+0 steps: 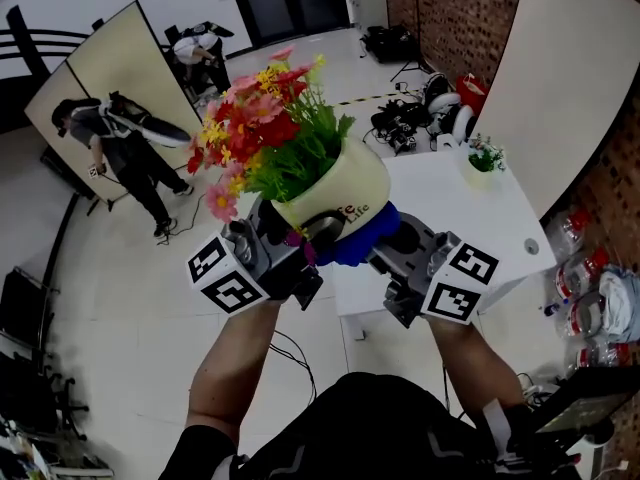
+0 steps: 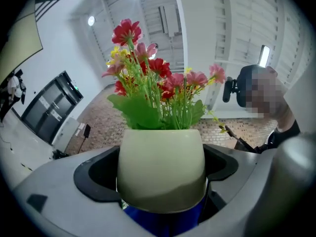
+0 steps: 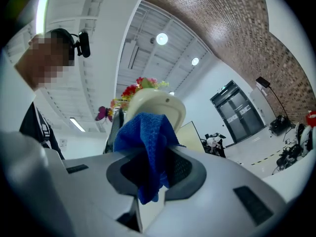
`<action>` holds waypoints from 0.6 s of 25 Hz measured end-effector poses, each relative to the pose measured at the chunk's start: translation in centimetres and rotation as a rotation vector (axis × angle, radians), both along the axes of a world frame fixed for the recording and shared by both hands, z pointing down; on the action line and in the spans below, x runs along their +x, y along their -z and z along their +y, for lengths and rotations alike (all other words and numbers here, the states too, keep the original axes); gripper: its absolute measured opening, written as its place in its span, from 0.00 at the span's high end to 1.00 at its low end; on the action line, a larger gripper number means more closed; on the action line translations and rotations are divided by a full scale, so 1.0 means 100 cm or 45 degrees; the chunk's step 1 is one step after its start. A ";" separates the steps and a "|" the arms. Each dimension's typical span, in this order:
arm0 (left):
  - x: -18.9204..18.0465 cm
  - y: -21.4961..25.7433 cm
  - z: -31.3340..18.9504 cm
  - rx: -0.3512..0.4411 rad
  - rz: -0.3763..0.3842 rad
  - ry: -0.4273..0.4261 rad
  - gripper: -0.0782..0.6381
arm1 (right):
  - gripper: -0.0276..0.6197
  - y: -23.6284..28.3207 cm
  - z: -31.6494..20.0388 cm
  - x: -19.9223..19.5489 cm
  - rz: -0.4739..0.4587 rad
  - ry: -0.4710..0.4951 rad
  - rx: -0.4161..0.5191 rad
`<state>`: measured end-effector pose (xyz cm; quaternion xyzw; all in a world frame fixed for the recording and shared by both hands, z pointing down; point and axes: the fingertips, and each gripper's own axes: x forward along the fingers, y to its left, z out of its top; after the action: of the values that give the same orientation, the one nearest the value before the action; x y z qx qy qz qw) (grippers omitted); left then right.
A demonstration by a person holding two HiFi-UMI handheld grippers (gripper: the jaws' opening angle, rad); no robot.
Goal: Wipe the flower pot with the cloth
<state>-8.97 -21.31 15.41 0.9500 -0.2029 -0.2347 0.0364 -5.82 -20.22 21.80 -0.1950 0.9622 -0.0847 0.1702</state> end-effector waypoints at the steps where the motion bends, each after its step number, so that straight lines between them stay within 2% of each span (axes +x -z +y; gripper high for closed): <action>1: 0.002 0.003 0.002 0.004 -0.006 -0.016 0.17 | 0.86 0.003 -0.006 -0.002 0.004 -0.007 -0.009; 6: 0.005 0.012 0.011 0.009 0.008 -0.078 0.17 | 0.86 0.005 -0.034 -0.009 0.009 -0.049 -0.053; 11: -0.004 0.007 0.005 0.023 0.001 0.010 0.17 | 0.86 -0.007 -0.017 -0.008 -0.004 -0.030 -0.050; 15: -0.009 -0.006 -0.015 -0.019 0.018 0.065 0.17 | 0.86 -0.011 0.012 -0.001 -0.023 0.020 -0.049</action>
<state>-9.84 -22.78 16.03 0.9425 -0.2286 -0.2408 0.0390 -5.94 -19.03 22.85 -0.1898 0.9604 -0.1061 0.1744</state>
